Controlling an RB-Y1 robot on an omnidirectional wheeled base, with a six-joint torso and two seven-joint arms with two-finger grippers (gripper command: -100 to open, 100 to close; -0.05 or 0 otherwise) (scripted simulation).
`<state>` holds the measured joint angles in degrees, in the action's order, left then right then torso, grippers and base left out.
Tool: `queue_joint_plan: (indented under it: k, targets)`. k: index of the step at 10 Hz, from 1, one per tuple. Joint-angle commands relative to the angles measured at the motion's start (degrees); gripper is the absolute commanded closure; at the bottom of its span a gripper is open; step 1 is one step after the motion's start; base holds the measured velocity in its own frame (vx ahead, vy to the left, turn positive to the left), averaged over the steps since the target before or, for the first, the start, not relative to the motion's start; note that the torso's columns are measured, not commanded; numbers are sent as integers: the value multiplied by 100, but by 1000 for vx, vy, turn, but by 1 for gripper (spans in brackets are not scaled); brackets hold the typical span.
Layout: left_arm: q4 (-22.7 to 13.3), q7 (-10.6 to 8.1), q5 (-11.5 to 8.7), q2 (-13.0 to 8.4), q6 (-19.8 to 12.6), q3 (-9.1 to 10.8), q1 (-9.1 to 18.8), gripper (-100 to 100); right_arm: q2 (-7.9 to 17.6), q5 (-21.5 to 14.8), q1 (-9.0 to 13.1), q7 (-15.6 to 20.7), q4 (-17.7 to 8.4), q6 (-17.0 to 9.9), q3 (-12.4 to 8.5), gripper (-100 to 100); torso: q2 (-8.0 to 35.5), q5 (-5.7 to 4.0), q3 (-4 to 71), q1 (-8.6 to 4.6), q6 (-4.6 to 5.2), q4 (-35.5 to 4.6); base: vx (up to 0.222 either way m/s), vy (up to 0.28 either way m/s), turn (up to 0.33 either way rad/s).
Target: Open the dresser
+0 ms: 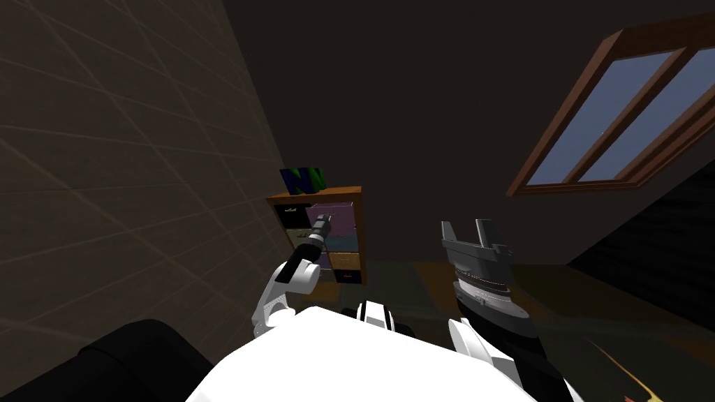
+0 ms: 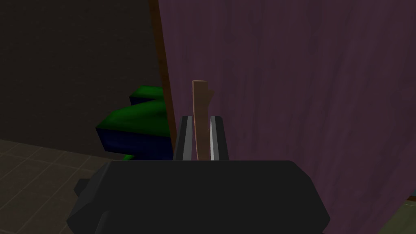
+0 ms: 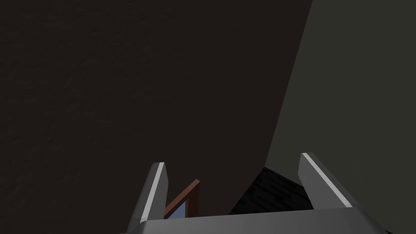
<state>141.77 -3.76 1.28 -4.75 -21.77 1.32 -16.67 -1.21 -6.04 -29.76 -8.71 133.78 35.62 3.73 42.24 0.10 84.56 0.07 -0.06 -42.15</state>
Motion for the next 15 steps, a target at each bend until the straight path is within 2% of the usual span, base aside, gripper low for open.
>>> queue_joint_plan:
  k: [1,3,4,11,12,15]
  targets:
    - [50,-4,-11,-19,-46,-33,-86,100,1,0,-1,0,0,0,0,0,-33,-9,23,2,5,-5,-143,-51,34]
    - [89,-7,-18,-33,-64,-53,-138,100,0,0,0,0,0,0,0,0,5,-3,-4,-8,12,3,-192,-11,15]
    - [189,11,24,8,-212,-27,3,-100,0,0,0,0,0,0,0,0,4,-1,-5,-2,10,2,-89,4,-31]
    - [601,110,214,162,-1222,76,656,-100,1,0,-2,0,1,1,-1,0,18,-11,-8,-8,6,-18,1,17,-37]
    - [601,110,214,162,-1255,76,656,-100,1,0,-2,0,1,1,-1,0,14,-10,-6,-7,6,-17,-16,12,-13]
    - [806,159,310,239,-1776,128,983,-100,1,0,-3,0,1,1,-1,0,5,-18,4,-9,6,-25,-15,14,-37]
